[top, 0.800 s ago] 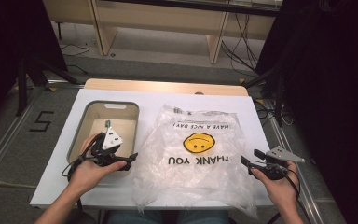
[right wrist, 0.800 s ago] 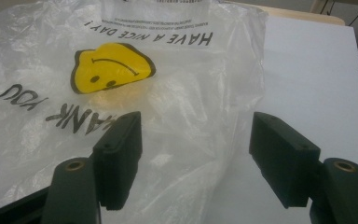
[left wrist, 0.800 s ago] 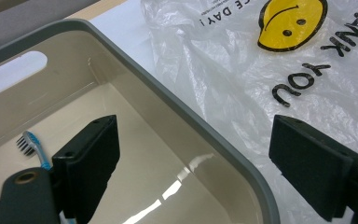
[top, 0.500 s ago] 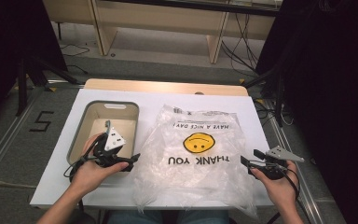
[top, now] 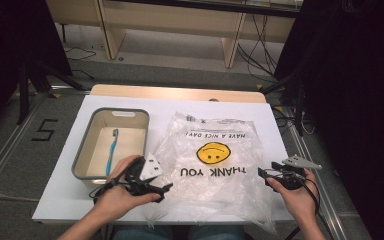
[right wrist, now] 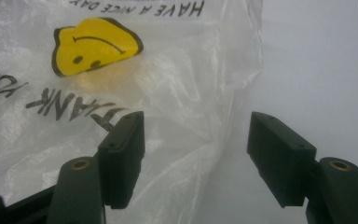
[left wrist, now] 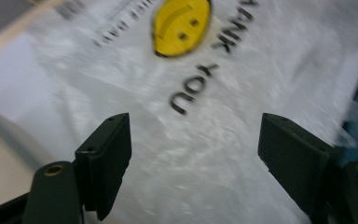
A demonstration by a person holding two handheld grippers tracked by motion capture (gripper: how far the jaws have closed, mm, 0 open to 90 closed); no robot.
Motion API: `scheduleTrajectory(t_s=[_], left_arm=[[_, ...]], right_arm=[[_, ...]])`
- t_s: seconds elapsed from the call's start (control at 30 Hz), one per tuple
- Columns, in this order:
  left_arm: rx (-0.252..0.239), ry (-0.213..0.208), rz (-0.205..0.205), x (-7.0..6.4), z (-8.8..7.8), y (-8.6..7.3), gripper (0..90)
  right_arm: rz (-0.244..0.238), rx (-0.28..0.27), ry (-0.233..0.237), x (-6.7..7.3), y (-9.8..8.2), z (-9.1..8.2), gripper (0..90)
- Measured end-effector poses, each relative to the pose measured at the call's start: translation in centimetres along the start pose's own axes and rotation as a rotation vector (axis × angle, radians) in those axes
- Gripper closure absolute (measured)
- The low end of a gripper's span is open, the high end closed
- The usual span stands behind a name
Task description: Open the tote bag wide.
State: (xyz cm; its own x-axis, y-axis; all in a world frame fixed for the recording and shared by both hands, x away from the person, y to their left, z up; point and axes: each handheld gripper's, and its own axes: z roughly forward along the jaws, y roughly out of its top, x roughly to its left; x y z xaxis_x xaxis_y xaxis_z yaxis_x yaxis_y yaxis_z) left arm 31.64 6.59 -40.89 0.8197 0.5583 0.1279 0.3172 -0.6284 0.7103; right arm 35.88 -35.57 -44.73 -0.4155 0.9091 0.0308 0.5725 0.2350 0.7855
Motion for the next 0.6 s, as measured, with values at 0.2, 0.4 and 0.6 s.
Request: scheduleTrajectory(t_s=[0.2, 0.4, 0.6], left_arm=[[0.155, -0.043, 0.03, -1.1, 4.2, -0.3, 19.4], [0.189, -0.093, 0.013, -1.1, 7.3, -0.4, 18.3], [0.251, -0.072, -0.028, -1.0, 9.5, 0.0, 18.4]], right_arm=[[0.018, 0.053, 0.005, 0.0, -0.1, 0.7, 39.4], [0.017, 0.106, 0.02, 0.1, -0.3, 1.3, 41.5], [0.022, 0.143, 0.028, 0.2, -0.3, 1.7, 47.7]])
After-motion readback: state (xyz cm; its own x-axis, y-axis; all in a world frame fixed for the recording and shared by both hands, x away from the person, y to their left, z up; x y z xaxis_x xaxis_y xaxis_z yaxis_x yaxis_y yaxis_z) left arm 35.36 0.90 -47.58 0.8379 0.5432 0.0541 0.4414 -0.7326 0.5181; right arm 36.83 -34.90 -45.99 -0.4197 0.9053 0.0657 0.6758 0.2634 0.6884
